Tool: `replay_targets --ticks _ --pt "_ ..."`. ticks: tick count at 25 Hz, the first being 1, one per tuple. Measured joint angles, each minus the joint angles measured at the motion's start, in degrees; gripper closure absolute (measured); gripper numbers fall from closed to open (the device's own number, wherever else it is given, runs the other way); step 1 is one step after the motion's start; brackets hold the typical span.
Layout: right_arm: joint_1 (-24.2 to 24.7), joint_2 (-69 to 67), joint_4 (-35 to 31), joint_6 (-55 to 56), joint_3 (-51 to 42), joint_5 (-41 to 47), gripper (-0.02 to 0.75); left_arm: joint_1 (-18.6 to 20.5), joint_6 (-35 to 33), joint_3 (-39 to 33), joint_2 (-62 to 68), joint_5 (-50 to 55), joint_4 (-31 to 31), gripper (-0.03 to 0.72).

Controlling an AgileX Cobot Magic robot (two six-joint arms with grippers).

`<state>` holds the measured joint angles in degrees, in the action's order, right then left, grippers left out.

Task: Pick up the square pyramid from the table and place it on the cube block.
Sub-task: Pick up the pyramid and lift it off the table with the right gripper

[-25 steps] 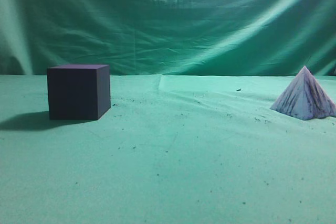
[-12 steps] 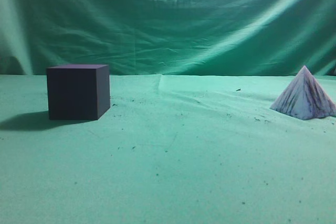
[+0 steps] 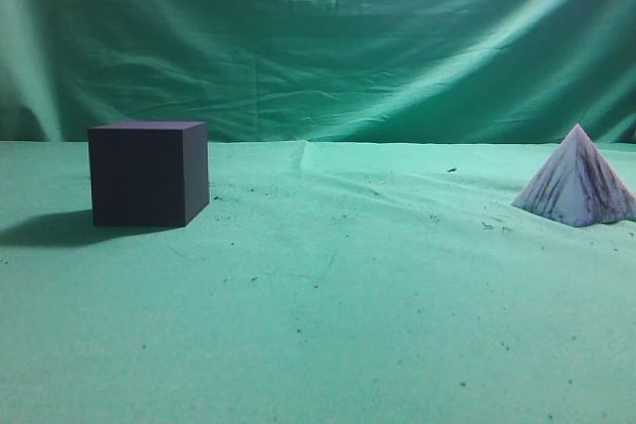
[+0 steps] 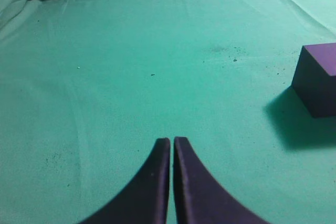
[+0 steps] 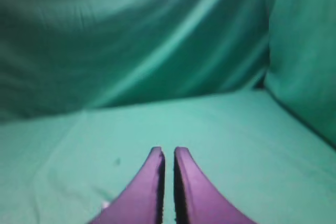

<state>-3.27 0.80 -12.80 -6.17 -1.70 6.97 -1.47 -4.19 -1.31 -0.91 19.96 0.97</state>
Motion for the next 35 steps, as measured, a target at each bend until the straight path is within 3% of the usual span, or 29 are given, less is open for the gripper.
replay_targets --ticks 2,4,7,13,16,19,23,26,27,30,35 --pt "0.0 0.0 -1.8 0.0 0.0 -12.45 0.668 0.0 0.0 0.0 0.0 0.0 0.0 0.688" --pt "0.0 0.0 -1.33 0.0 0.89 -14.42 0.668 0.0 0.0 0.0 0.0 0.0 0.0 0.688" --pt "0.0 -0.41 2.13 0.0 7.87 -6.97 0.668 0.0 0.0 0.0 0.0 0.0 0.0 0.688" --pt "0.0 -15.26 3.82 0.0 24.2 21.91 0.668 0.0 0.0 0.0 0.0 0.0 0.0 0.688" --pt "0.0 -23.07 2.11 0.0 28.48 31.21 0.668 0.0 0.0 0.0 0.0 0.0 0.0 0.688" --pt "0.0 -28.5 -3.33 -3.86 31.28 35.29 0.668 0.0 0.0 0.0 0.0 0.0 0.0 0.688" --pt "-0.12 -33.17 -14.67 -21.72 34.52 35.95 0.668 0.0 0.0 0.0 0.0 0.0 0.0 0.688" --pt "-2.86 -36.69 -17.0 -28.38 36.51 37.28 0.668 0.0 0.0 0.0 0.0 0.0 0.0 0.688" --pt "-4.43 -38.6 -17.09 -28.85 37.44 38.03 0.738 0.0 0.0 0.0 0.0 0.0 0.0 0.688" --pt "-9.5 -45.77 -16.02 -27.56 40.48 40.34 0.738 0.0 0.0 0.0 0.0 0.0 0.0 0.688" --pt "-16.71 -61.01 -1.47 -10.6 47.11 41.77 0.738 0.0 0.0 0.0 0.0 0.0 0.0 0.688"
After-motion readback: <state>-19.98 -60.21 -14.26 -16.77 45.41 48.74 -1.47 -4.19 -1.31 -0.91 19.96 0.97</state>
